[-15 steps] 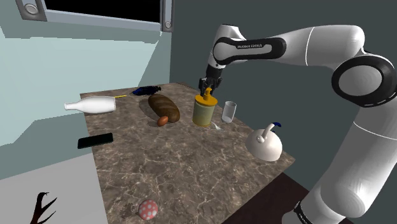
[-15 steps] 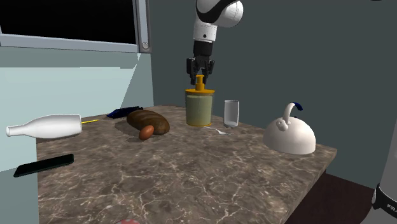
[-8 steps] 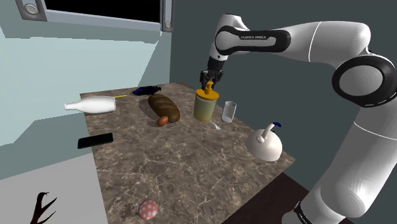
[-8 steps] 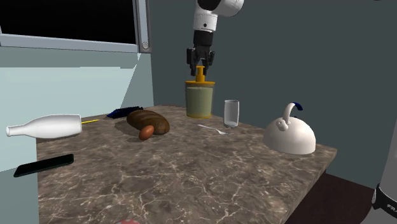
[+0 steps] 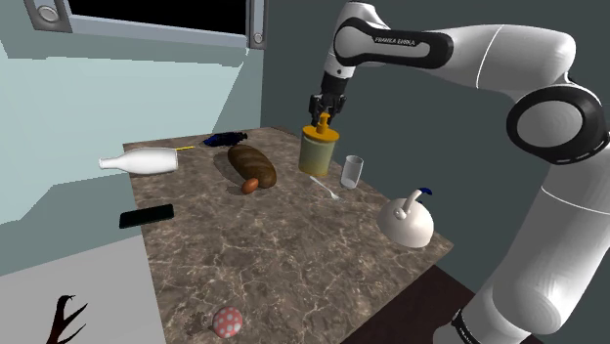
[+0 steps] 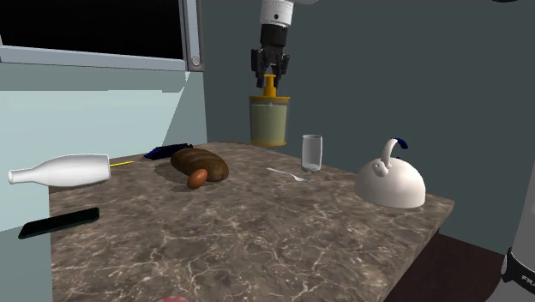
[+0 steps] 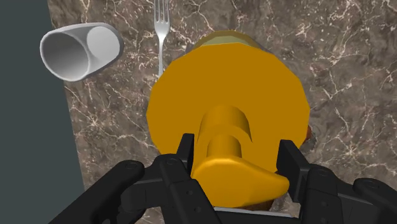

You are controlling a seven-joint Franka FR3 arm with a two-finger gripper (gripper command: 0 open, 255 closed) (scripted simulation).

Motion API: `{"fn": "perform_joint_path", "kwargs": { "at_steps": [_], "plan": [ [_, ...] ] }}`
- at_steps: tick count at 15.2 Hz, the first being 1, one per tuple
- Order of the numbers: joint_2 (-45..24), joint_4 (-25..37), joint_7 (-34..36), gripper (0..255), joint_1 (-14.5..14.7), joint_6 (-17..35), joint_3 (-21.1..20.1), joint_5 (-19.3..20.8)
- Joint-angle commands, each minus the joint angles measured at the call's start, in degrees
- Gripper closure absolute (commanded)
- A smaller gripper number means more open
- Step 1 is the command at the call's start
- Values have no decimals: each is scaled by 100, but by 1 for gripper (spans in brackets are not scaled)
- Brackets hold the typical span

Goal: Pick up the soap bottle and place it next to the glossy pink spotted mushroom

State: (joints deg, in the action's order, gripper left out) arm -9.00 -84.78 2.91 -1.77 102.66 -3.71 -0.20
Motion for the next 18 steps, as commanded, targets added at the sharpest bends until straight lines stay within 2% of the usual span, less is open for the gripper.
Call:
{"fn": "perform_joint_path", "kwargs": {
  "at_steps": [1,11,18],
  "plan": [
    [-38,205,5,255,3,-166,-1,3],
    [-343,1421,25,255,21,-1076,-6,27],
    [-756,2600,43,255,50,-1843,-12,59]
  ]
}}
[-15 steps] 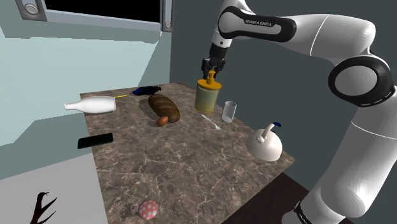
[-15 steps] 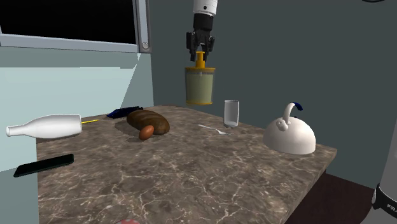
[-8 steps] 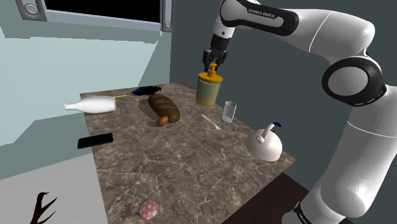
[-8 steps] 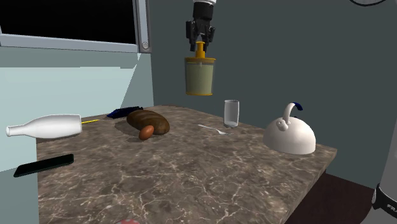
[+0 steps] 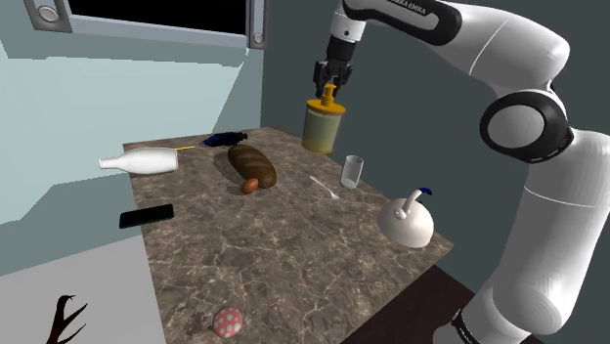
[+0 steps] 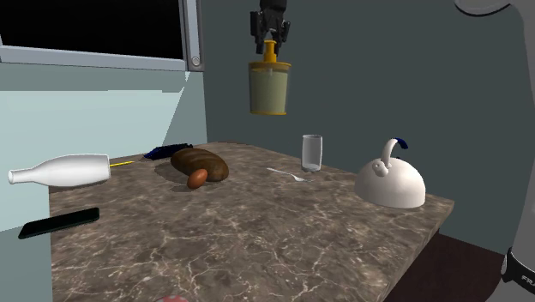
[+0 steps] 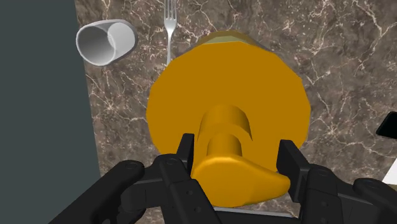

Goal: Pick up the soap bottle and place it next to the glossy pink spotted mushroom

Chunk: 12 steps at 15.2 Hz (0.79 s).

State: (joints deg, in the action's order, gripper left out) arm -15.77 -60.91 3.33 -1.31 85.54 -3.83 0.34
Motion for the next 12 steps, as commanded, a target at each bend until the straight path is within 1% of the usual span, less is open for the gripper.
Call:
{"fn": "perform_joint_path", "kwargs": {
  "at_steps": [1,5,6,7,8,10,12],
  "plan": [
    [-161,423,4,255,10,-259,-1,12],
    [-623,1496,16,255,49,-871,-3,48],
    [-686,1633,17,255,55,-945,-2,53],
    [-308,1037,101,255,101,-726,-26,48],
    [0,569,186,255,151,-566,-53,47],
    [504,-159,365,255,254,-340,-117,48],
    [925,-734,552,255,356,-185,-193,49]
  ]
}}
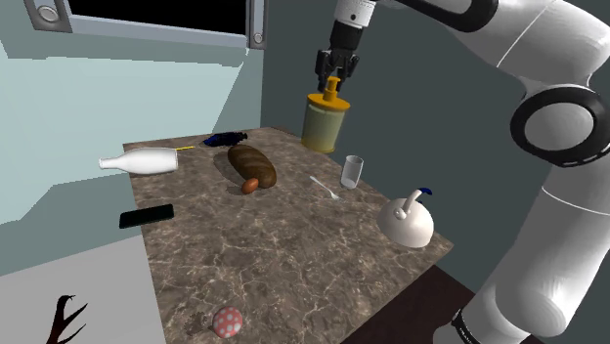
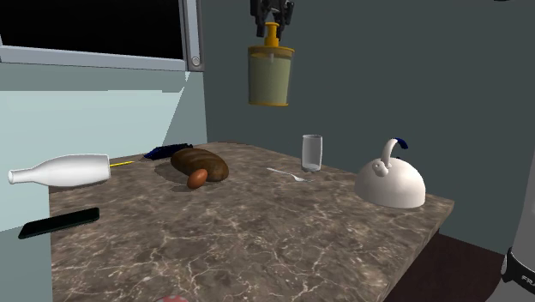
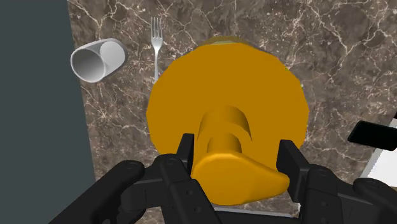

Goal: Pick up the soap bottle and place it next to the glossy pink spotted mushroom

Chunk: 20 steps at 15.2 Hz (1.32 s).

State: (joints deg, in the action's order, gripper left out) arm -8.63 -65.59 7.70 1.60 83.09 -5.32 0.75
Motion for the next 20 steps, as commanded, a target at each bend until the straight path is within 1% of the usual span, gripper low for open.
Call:
{"fn": "perform_joint_path", "kwargs": {
  "at_steps": [1,5,10,15,20],
  "plan": [
    [400,-515,212,255,116,120,-84,7],
    [1056,-1328,614,255,317,277,-273,-9],
    [1708,-2053,1150,255,557,351,-561,-60],
    [2208,-2538,1720,255,794,341,-897,-146],
    [2566,-2825,2328,255,1029,279,-1278,-252]
  ]
}}
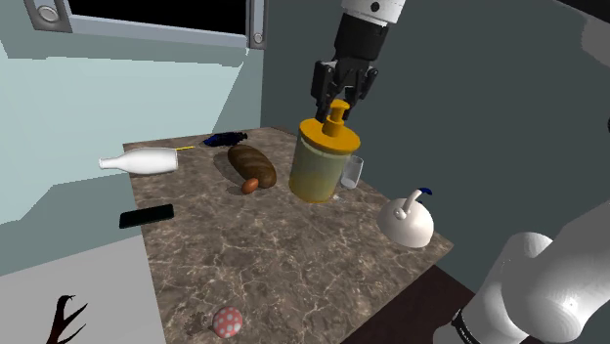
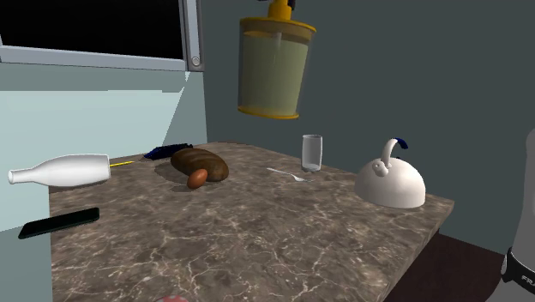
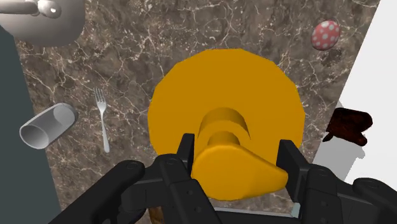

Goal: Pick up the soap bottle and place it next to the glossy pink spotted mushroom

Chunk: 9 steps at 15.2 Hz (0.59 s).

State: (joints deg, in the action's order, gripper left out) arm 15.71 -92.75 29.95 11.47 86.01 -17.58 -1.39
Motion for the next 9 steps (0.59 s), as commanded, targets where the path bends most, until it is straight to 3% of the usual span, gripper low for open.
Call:
{"fn": "perform_joint_path", "kwargs": {
  "at_steps": [1,9],
  "plan": [
    [186,-144,229,255,88,-30,-134,-60],
    [401,-172,1304,255,425,-190,-879,-219]
  ]
}}
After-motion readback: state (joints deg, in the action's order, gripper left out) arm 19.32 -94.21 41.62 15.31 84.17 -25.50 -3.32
